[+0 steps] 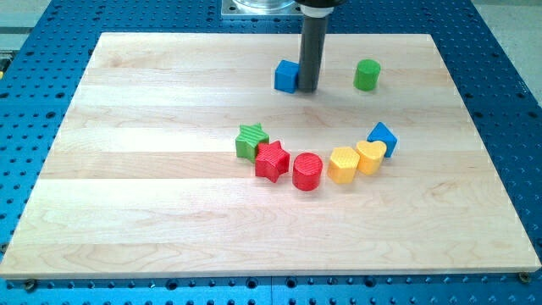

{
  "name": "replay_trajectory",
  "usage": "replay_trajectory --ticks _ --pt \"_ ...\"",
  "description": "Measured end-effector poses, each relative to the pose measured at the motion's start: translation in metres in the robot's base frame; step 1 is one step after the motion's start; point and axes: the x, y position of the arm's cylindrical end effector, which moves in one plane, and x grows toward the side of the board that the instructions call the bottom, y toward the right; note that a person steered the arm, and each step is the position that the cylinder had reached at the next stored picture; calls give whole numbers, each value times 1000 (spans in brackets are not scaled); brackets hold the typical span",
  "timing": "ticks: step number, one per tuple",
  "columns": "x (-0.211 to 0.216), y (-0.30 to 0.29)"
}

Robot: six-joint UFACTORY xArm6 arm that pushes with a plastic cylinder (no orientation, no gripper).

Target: Move the green circle towards the blue cube

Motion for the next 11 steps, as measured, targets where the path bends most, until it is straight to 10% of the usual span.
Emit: replay_trajectory --ticks 3,9,11 --pt "-54 150" --pt "-7 102" --pt "-9 216"
